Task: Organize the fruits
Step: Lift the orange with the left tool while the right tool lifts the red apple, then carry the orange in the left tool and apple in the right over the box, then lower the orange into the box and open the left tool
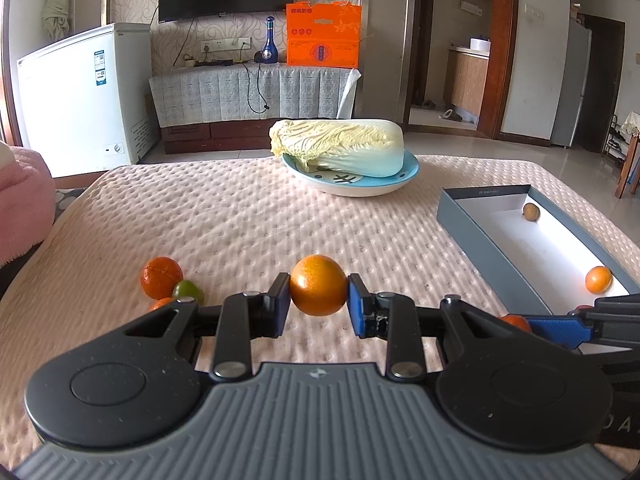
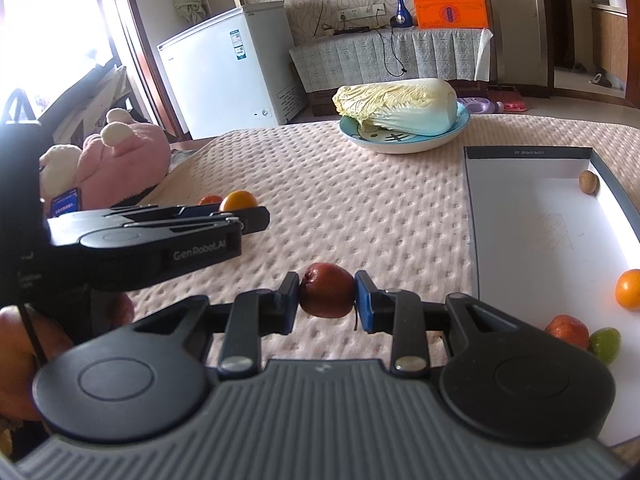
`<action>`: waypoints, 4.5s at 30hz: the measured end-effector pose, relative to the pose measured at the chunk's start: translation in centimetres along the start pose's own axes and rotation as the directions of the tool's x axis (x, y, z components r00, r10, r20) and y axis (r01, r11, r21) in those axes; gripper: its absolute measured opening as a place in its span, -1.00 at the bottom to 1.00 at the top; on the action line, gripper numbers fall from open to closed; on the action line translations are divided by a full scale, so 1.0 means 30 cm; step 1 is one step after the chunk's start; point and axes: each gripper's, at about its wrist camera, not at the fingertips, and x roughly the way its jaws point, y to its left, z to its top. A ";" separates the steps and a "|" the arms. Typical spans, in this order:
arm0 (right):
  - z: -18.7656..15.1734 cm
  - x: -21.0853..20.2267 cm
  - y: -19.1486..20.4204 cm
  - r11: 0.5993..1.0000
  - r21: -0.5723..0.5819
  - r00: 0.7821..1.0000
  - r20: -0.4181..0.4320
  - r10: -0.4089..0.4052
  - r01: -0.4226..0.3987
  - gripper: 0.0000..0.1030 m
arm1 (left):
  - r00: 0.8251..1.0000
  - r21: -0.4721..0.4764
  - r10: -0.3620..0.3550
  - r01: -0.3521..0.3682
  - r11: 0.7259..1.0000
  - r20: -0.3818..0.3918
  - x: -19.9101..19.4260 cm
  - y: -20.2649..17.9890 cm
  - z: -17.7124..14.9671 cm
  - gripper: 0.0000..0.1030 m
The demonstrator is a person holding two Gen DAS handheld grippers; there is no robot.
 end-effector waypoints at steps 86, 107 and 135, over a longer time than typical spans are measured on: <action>-0.066 -0.307 -0.262 0.993 0.053 0.991 0.074 -0.111 0.107 -0.36 | 0.975 0.128 -0.218 0.212 0.969 0.036 0.081 -0.530 0.044 -0.32; -0.098 -0.365 -0.337 0.987 0.085 0.987 0.076 -0.142 0.136 -0.36 | 0.964 0.122 -0.266 0.263 0.957 0.014 0.148 -0.663 0.042 -0.32; -0.068 -0.304 -0.403 0.951 0.270 0.975 0.114 -0.190 0.153 -0.36 | 0.958 0.021 -0.250 0.250 0.968 0.137 0.083 -0.550 0.073 0.04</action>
